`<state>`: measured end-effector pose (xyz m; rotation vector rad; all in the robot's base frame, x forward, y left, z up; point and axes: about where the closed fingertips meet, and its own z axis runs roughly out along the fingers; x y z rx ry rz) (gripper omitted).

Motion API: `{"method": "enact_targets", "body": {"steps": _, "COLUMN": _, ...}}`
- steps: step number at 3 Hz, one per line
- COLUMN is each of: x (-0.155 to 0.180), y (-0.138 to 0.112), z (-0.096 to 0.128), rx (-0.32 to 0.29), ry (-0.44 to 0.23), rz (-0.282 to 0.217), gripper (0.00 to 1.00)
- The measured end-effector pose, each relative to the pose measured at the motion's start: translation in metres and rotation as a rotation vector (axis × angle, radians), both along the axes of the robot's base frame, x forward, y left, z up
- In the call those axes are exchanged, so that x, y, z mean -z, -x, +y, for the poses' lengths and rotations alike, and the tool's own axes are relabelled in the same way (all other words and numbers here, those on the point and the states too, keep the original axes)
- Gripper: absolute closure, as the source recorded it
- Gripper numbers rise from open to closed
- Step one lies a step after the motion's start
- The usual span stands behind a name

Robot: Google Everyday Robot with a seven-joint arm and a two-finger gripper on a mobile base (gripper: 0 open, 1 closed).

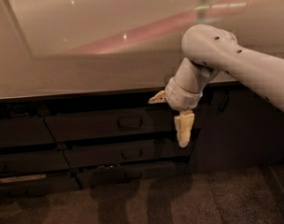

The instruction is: Open top drawer

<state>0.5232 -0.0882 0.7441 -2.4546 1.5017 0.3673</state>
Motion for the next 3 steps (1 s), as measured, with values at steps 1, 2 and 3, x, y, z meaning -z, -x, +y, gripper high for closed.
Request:
{"method": "enact_targets", "body": {"steps": 1, "x": 0.009, "y": 0.003, "z": 0.002, "rx": -0.004, "ry": 0.011, "rz": -0.007, "gripper": 0.00}}
{"method": "enact_targets", "body": {"steps": 2, "x": 0.042, "y": 0.028, "z": 0.017, "rx": -0.045, "ry": 0.022, "rz": 0.001, "gripper": 0.00}}
{"method": "enact_targets", "body": {"steps": 3, "x": 0.042, "y": 0.028, "z": 0.017, "rx": -0.045, "ry": 0.023, "rz": 0.001, "gripper": 0.00}}
